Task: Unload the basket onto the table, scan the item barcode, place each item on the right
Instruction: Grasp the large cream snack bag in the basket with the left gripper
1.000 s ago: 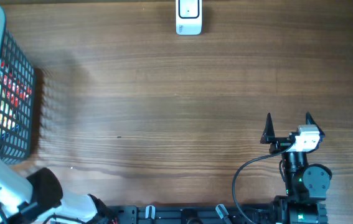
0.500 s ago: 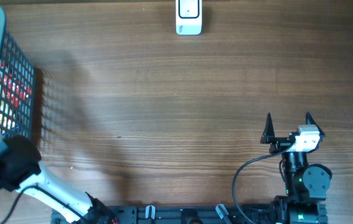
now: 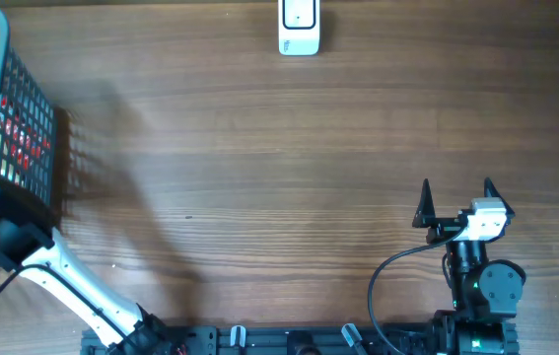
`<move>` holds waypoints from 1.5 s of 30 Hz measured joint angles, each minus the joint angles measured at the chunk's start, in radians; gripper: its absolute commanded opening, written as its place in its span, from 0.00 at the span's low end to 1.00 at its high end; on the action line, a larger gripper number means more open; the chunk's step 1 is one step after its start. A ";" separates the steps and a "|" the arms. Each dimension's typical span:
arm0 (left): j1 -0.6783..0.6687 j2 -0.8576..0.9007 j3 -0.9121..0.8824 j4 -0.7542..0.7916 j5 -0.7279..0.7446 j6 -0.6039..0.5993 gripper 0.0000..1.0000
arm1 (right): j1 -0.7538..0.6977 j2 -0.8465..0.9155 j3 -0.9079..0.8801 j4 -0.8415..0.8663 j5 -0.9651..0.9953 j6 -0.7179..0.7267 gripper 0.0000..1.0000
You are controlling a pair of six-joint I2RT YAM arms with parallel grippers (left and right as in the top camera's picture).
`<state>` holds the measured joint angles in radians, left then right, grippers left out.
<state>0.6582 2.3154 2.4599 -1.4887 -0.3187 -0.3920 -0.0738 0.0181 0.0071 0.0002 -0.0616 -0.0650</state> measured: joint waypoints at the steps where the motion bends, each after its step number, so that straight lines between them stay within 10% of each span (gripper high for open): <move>1: 0.004 0.009 0.000 -0.015 0.002 0.008 1.00 | 0.000 0.000 0.000 0.000 0.000 0.000 1.00; 28: 0.049 0.045 -0.249 0.069 0.153 0.208 0.98 | 0.000 0.000 0.000 0.000 0.000 0.000 1.00; 37: 0.049 0.045 -0.309 0.104 0.059 0.225 0.73 | 0.000 0.000 0.000 0.000 0.000 0.000 1.00; 45: 0.049 0.045 -0.310 0.163 0.018 0.227 0.81 | 0.000 0.000 0.000 0.000 0.000 0.000 1.00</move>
<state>0.7074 2.3604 2.1502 -1.3262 -0.3004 -0.1654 -0.0738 0.0181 0.0071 0.0002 -0.0616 -0.0650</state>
